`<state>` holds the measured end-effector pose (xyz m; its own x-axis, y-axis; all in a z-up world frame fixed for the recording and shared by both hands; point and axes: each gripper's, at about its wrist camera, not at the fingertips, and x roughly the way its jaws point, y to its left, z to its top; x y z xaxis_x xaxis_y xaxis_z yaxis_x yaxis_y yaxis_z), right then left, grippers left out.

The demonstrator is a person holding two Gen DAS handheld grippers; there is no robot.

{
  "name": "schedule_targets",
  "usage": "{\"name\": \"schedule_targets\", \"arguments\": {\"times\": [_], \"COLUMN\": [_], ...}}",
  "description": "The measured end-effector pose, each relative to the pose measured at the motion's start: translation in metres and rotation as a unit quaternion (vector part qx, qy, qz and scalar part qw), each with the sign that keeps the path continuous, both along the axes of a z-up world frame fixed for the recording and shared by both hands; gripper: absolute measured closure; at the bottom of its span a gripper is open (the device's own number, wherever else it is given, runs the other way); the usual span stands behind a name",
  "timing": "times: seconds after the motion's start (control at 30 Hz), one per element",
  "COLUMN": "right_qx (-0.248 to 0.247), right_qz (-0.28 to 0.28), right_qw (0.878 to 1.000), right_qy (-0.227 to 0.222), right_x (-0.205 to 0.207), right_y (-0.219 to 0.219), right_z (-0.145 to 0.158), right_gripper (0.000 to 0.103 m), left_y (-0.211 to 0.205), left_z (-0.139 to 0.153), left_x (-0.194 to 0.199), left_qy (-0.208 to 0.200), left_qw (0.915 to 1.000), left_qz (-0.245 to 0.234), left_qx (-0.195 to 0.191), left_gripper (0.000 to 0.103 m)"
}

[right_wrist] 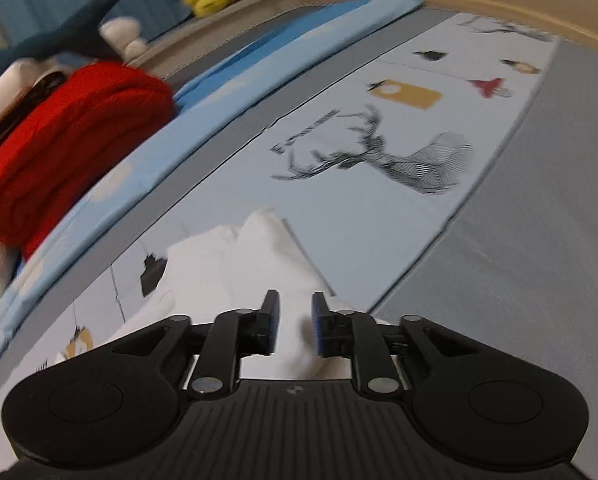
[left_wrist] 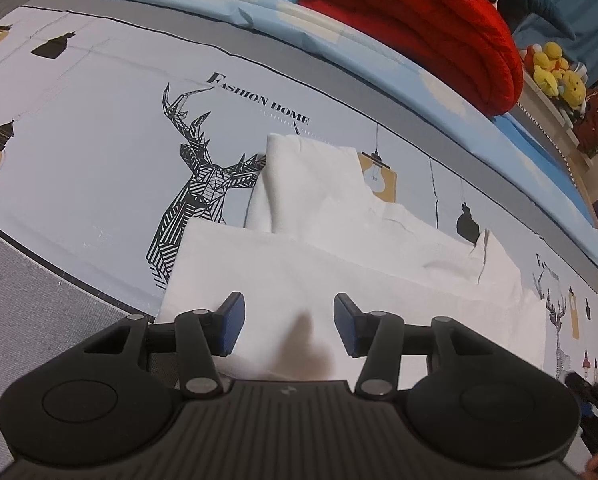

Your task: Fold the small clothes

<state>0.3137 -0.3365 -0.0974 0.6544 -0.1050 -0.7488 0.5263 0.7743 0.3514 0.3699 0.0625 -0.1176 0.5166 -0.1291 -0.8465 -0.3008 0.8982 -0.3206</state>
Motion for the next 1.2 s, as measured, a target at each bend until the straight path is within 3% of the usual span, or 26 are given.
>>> {"name": "schedule_targets", "arguments": {"times": [0.07,0.13,0.2,0.27,0.33,0.43,0.53,0.63,0.77,0.97,1.07,1.2], "right_qx": [0.026,0.054,0.075,0.056,0.052,0.076,0.065,0.024,-0.053,-0.156,-0.172,-0.143], "right_qz": [0.002,-0.025,-0.037,-0.018,-0.006,-0.005,0.022,0.049,0.105,0.207,0.224,0.214], "right_qw": [0.999,0.994,0.992,0.994,0.996,0.992,0.991,0.996,0.993,0.955,0.947,0.959], "right_qy": [0.041,0.093,0.095,0.092,0.078,0.099,0.113,0.065,-0.021,-0.142,-0.154,-0.115], "right_x": [0.014,0.017,0.015,0.018,0.018,0.019,0.023,0.006,-0.033,-0.138,-0.191,-0.243], "right_y": [-0.012,-0.028,-0.035,-0.029,-0.026,-0.034,-0.032,-0.023,-0.005,0.011,0.004,-0.010], "right_z": [-0.019,-0.045,-0.050,-0.041,-0.037,-0.048,-0.038,-0.003,0.050,0.127,0.136,0.114], "right_gripper": [0.075,0.076,0.077,0.074,0.074,0.073,0.073,0.073,0.073,0.069,0.063,0.062], "left_y": [0.001,0.004,0.011,0.016,0.016,0.011,0.001,0.000,0.002,0.001,0.004,0.010], "left_z": [-0.003,-0.012,-0.027,-0.034,-0.029,-0.030,-0.034,-0.006,0.040,0.099,0.111,0.086], "left_x": [0.001,0.003,0.007,0.006,0.006,0.002,-0.015,-0.041,-0.095,-0.201,-0.258,-0.306], "left_qy": [0.005,0.020,0.051,0.061,0.053,0.030,0.018,-0.007,-0.056,-0.128,-0.151,-0.143], "left_qw": [1.0000,0.9997,0.9983,0.9978,0.9986,0.9978,0.9890,0.9835,0.9803,0.9625,0.9568,0.9613], "left_qz": [-0.002,0.000,0.002,0.010,-0.001,-0.037,-0.100,-0.104,-0.101,-0.133,-0.138,-0.129], "left_qx": [-0.003,-0.015,-0.028,-0.022,0.006,0.047,0.108,0.148,0.160,0.199,0.207,0.197], "left_gripper": [0.047,0.038,0.037,0.039,0.039,0.039,0.038,0.039,0.039,0.039,0.039,0.039]}}
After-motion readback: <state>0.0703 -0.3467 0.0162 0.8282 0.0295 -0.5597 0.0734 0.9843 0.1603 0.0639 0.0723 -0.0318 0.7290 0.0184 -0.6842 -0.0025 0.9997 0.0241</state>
